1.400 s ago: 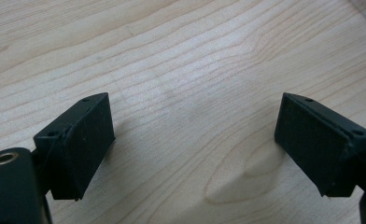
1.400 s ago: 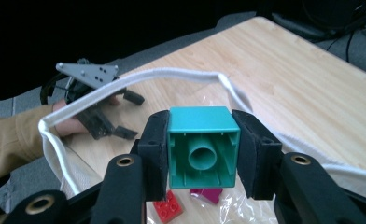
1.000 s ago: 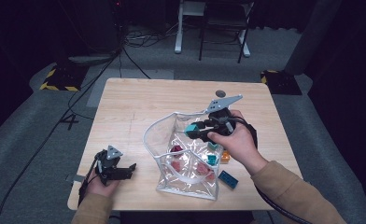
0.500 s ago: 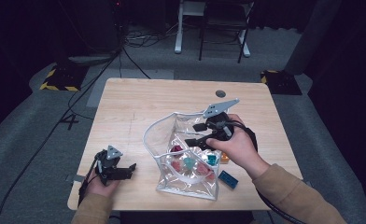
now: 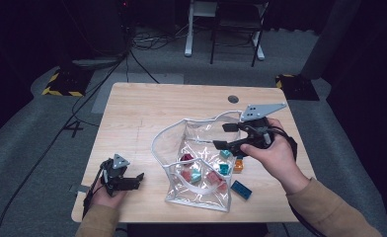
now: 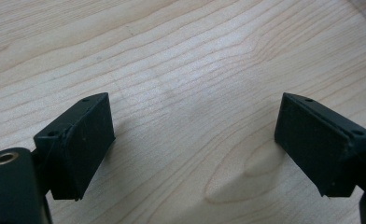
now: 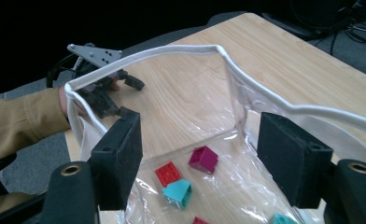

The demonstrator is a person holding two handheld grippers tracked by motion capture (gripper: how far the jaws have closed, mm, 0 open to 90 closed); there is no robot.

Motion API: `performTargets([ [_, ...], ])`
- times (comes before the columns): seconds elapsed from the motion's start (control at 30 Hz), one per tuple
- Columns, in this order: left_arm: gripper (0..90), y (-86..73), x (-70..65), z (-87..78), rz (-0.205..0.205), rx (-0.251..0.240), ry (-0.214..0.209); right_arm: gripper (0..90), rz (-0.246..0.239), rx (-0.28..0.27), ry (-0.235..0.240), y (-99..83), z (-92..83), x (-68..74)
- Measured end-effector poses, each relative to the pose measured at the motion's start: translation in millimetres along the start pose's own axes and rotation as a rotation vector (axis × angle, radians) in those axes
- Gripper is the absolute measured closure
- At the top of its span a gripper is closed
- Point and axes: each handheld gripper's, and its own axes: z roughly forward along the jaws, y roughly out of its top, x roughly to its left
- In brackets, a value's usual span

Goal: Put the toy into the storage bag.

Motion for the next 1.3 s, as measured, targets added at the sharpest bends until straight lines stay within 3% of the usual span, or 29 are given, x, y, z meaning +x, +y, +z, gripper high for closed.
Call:
performTargets([
  [0.47,12.1,0.0,-0.1,0.1,-0.001,-0.001,0.0,31.8,0.049,-0.049,-0.104,-26.2,-52.8,-19.3],
  [0.73,12.1,0.0,-0.1,0.1,-0.001,-0.001,0.0,31.8,0.074,-0.06,-0.146,-38.2,-67.8,-30.0],
  [0.93,12.1,0.2,-0.2,0.2,-0.005,0.0,0.002,32.0,0.088,-0.045,-0.216,-52.4,-67.5,-44.8],
  [1.3,12.1,0.1,-0.2,0.3,-0.006,-0.002,0.002,32.2,0.15,-0.03,-0.237,-78.2,-45.5,-76.5],
])
